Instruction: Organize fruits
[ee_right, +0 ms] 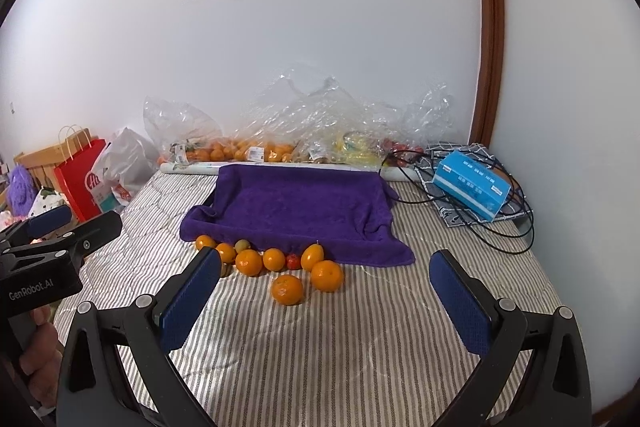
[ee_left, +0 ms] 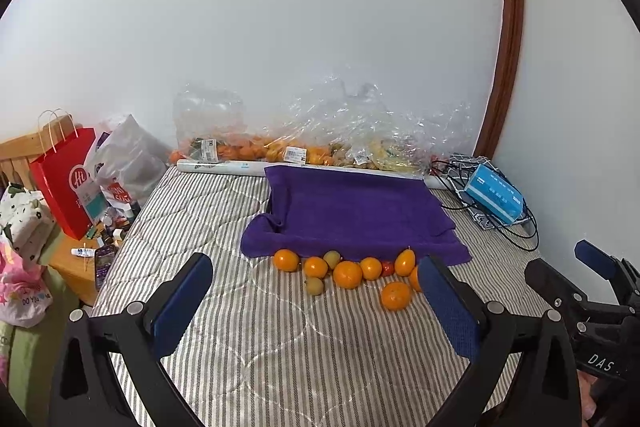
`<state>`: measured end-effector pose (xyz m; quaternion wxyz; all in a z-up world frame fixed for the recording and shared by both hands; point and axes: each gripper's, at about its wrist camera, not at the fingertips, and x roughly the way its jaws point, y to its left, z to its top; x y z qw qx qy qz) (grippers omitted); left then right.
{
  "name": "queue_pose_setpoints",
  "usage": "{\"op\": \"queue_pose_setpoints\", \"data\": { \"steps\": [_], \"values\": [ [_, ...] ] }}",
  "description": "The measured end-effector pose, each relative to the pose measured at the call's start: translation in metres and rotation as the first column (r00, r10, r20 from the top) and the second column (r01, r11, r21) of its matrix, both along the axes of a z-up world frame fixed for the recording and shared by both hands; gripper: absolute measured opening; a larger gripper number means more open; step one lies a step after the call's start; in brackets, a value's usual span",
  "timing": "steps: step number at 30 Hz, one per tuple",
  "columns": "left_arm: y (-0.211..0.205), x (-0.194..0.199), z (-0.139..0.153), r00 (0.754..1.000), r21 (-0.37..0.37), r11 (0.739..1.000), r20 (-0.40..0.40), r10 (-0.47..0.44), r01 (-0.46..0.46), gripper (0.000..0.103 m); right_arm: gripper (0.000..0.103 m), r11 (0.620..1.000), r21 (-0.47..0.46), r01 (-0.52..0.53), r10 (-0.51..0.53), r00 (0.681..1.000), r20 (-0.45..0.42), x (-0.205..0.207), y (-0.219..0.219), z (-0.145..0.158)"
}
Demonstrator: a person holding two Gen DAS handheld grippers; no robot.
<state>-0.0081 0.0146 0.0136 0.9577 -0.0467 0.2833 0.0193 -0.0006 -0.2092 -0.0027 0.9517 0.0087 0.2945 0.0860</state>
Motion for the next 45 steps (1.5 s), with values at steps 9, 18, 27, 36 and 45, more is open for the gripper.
{"op": "queue_pose_setpoints", "data": {
  "steps": [9, 18, 27, 36, 45],
  "values": [
    [-0.002, 0.001, 0.002, 1.000, 0.007, 1.000, 0.003, 0.001, -0.001, 0.103, 0.103, 1.000, 0.008, -0.001, 0.001, 1.000, 0.002, 0.001, 0.000, -0.001],
    [-0.007, 0.007, -0.001, 1.000, 0.013, 1.000, -0.006, -0.002, 0.002, 0.103, 0.103, 0.999, 0.038, -0.010, 0.011, 1.000, -0.022, 0.009, -0.004, -0.003],
    [-0.005, 0.012, -0.004, 1.000, 0.011, 1.000, 0.000, -0.004, 0.004, 0.103, 0.103, 0.999, 0.031, -0.025, 0.025, 1.000, -0.017, 0.013, 0.002, -0.005],
    [-0.004, 0.019, -0.009, 1.000, 0.021, 1.000, 0.006, -0.014, 0.014, 0.103, 0.103, 0.998, 0.032, -0.057, 0.058, 0.998, -0.013, 0.023, 0.014, -0.008],
    [0.007, 0.047, -0.034, 0.999, 0.033, 0.999, -0.050, -0.007, 0.008, 0.102, 0.100, 0.999, 0.025, -0.027, 0.028, 0.999, -0.037, 0.049, 0.018, -0.035]
  ]
}}
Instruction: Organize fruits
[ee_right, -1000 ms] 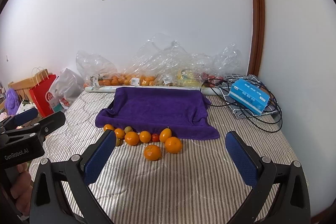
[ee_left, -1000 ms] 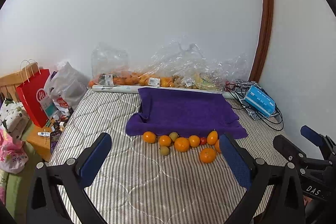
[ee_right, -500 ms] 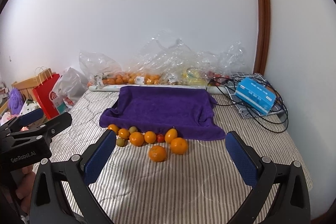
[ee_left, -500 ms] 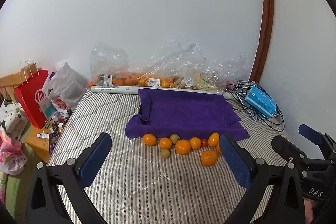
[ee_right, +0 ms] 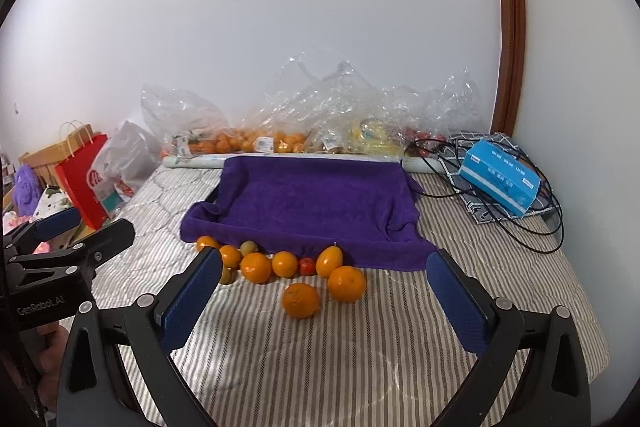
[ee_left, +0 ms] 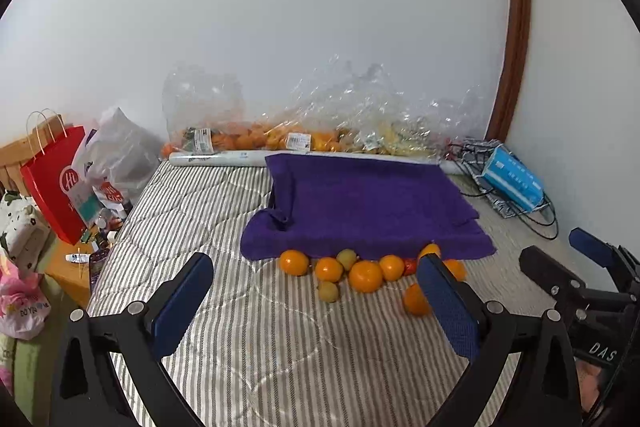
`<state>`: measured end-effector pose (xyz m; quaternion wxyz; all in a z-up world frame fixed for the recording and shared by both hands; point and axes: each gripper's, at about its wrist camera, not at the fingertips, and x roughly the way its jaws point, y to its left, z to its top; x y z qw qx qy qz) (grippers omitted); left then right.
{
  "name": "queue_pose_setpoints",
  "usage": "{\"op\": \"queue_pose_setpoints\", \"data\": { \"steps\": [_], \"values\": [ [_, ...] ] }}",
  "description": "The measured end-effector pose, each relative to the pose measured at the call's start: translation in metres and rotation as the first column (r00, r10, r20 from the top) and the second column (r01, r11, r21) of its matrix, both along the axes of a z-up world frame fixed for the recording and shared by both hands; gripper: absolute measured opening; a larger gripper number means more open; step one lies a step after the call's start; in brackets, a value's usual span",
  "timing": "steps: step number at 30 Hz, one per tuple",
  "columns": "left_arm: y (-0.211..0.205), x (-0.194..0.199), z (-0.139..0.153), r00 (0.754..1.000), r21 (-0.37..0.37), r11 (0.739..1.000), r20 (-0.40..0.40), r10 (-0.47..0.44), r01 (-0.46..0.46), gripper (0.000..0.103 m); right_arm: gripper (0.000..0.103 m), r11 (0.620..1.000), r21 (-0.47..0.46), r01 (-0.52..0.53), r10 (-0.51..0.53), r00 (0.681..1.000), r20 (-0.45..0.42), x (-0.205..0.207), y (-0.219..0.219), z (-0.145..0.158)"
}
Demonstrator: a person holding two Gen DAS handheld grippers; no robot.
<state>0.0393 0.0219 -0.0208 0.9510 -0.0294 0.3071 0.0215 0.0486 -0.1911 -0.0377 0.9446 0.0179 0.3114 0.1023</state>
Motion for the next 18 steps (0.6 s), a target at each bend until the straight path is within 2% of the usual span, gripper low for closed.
{"op": "queue_pose_setpoints", "data": {
  "steps": [3, 6, 9, 14, 18],
  "values": [
    [0.006, 0.013, -0.010, 0.999, -0.025, 1.000, -0.034, -0.012, 0.011, 0.102, 0.100, 1.000, -0.009, 0.011, -0.012, 1.000, -0.026, 0.012, -0.001, -0.012],
    [0.009, 0.022, -0.020, 0.999, -0.019, 1.000, -0.038, -0.002, 0.001, 0.102, 0.100, 1.000, -0.006, 0.014, -0.014, 1.000, -0.027, 0.021, -0.004, -0.025],
    [0.013, 0.035, -0.037, 0.996, -0.026, 1.000, -0.087, -0.010, 0.008, 0.102, 0.096, 1.000, -0.022, 0.012, -0.013, 0.998, -0.061, 0.031, -0.003, -0.043],
    [0.025, 0.054, -0.064, 0.989, -0.034, 0.999, -0.149, 0.007, -0.012, 0.101, 0.080, 0.999, -0.048, -0.009, 0.002, 0.989, -0.149, 0.053, 0.000, -0.078],
    [0.035, 0.065, -0.082, 0.984, -0.046, 0.999, -0.177, 0.014, -0.022, 0.100, 0.073, 0.999, -0.043, -0.021, 0.012, 0.980, -0.200, 0.068, -0.001, -0.101]
  ]
}}
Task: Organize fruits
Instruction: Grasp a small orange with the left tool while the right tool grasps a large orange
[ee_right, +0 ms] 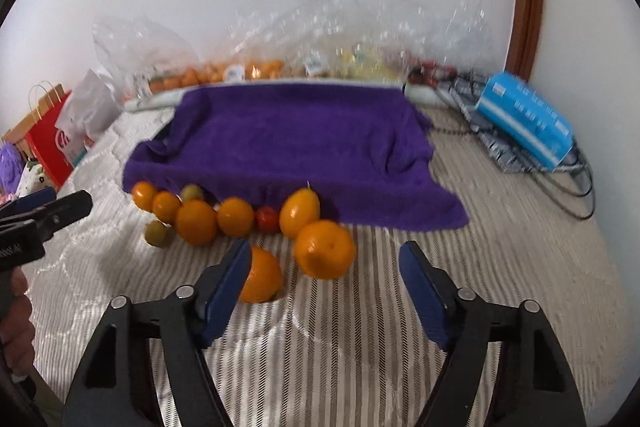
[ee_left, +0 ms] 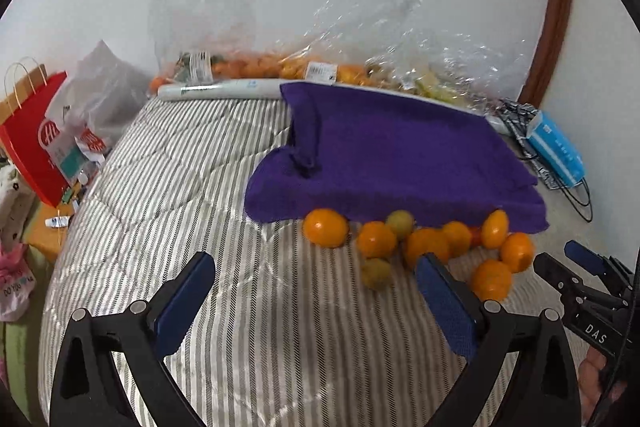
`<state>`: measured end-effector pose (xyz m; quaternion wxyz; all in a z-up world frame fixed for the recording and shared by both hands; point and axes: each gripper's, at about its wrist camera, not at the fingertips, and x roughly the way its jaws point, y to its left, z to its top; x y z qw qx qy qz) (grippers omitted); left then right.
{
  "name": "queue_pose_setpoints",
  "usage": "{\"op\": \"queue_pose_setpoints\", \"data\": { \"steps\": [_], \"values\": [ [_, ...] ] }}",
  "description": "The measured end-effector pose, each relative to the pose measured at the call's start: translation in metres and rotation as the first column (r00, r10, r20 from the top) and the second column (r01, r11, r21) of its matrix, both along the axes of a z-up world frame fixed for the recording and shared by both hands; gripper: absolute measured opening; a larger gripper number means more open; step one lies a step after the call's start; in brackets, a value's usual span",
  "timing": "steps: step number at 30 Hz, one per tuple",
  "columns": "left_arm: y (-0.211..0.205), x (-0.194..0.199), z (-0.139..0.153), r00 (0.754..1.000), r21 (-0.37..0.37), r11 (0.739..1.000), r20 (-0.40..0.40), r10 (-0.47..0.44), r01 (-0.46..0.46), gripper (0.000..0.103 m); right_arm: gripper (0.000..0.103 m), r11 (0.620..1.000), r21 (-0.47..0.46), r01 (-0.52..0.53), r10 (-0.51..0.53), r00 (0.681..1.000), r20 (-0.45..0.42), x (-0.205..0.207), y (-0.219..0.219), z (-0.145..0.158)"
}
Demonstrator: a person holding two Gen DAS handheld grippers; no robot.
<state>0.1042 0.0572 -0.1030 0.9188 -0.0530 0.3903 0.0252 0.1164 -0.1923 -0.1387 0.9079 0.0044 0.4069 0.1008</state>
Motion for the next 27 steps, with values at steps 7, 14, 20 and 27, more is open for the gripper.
{"op": "queue_pose_setpoints", "data": {
  "steps": [7, 14, 20, 27],
  "values": [
    [0.005, 0.018, -0.023, 0.999, -0.025, 0.999, -0.035, -0.025, 0.024, 0.100, 0.059, 1.000, 0.008, -0.009, 0.009, 0.998, -0.055, 0.022, -0.001, -0.026],
    [0.013, 0.029, -0.035, 0.999, -0.051, 0.999, -0.040, -0.017, 0.015, 0.096, 0.044, 0.999, 0.017, -0.050, 0.051, 0.995, -0.087, 0.033, 0.001, -0.047],
    [0.018, 0.047, -0.039, 0.998, -0.060, 0.998, -0.055, -0.026, 0.022, 0.086, 0.044, 0.999, 0.021, -0.038, 0.039, 0.997, -0.067, 0.032, -0.010, -0.047],
    [0.011, 0.063, -0.051, 0.995, -0.044, 0.997, -0.072, -0.063, 0.060, 0.067, 0.044, 0.996, 0.088, -0.016, 0.022, 0.998, -0.066, 0.036, -0.020, -0.047]
  ]
}}
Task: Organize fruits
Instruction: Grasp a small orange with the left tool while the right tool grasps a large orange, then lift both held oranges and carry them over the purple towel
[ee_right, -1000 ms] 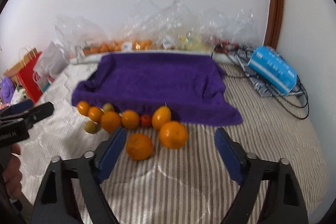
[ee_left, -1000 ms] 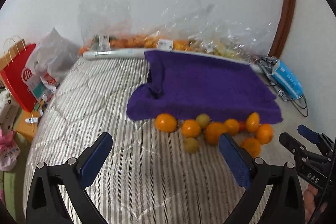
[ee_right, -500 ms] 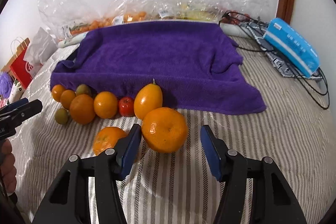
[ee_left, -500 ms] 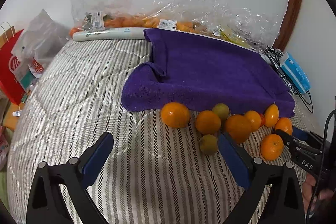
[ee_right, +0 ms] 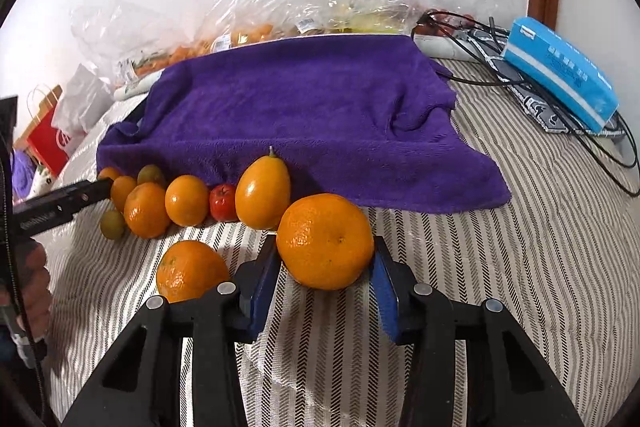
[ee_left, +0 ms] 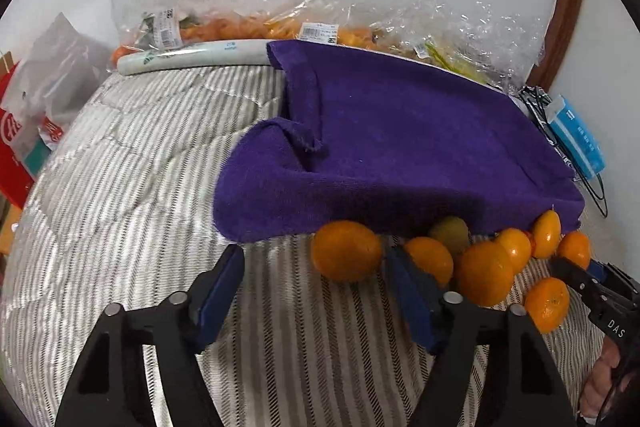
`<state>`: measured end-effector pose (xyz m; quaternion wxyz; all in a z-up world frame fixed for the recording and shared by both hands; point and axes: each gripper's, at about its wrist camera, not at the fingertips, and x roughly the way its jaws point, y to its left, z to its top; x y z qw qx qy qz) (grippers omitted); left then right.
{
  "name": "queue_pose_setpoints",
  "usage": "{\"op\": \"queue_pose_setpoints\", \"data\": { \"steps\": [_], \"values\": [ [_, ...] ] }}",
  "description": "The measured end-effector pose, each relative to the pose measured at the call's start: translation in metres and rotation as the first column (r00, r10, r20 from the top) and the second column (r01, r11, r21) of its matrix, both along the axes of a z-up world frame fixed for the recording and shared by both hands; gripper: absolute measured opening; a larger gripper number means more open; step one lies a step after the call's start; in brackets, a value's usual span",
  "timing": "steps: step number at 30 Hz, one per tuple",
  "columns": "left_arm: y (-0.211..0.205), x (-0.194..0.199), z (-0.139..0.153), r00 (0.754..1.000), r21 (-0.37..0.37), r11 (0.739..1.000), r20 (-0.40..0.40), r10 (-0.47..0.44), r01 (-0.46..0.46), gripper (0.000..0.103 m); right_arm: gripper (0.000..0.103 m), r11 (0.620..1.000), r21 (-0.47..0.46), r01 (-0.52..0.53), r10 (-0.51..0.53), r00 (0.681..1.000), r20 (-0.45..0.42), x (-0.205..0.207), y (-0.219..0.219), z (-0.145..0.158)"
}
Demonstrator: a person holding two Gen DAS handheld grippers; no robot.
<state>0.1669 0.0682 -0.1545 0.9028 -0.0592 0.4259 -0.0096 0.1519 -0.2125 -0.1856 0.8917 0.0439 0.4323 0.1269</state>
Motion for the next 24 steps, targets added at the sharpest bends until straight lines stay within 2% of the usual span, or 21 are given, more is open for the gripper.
{"op": "queue_pose_setpoints", "data": {
  "steps": [3, 5, 6, 10, 13, 16, 24],
  "values": [
    [-0.005, 0.005, -0.004, 1.000, 0.015, 1.000, -0.010, 0.001, -0.001, 0.063, 0.044, 1.000, 0.008, 0.005, -0.005, 1.000, 0.005, 0.000, 0.000, 0.001],
    [-0.009, 0.004, -0.003, 1.000, 0.026, 1.000, 0.009, -0.008, 0.008, 0.051, 0.044, 1.000, 0.011, 0.004, -0.004, 1.000, 0.006, 0.000, 0.000, 0.000],
    [-0.011, 0.003, -0.003, 0.999, 0.013, 0.999, 0.014, -0.036, 0.036, 0.036, 0.044, 1.000, 0.017, 0.004, -0.004, 1.000, 0.008, 0.000, -0.001, 0.000],
    [-0.008, 0.000, -0.003, 0.999, -0.034, 0.999, 0.027, -0.036, 0.037, 0.035, 0.044, 0.999, 0.037, 0.006, -0.006, 1.000, 0.020, -0.003, -0.004, 0.001],
    [-0.001, -0.005, 0.000, 0.998, -0.073, 0.997, 0.062, 0.000, 0.005, 0.035, 0.044, 0.999, 0.048, 0.009, -0.010, 0.999, 0.033, -0.005, -0.005, 0.003],
    [0.000, -0.012, 0.005, 0.994, -0.078, 0.997, 0.104, 0.020, -0.012, 0.035, 0.044, 0.998, 0.058, 0.012, -0.015, 0.999, 0.049, -0.007, -0.006, 0.005],
    [-0.007, -0.022, 0.018, 0.981, -0.068, 0.997, 0.196, -0.010, 0.024, 0.035, 0.044, 0.998, 0.065, 0.023, -0.029, 0.995, 0.096, -0.013, -0.009, 0.011]
  ]
}}
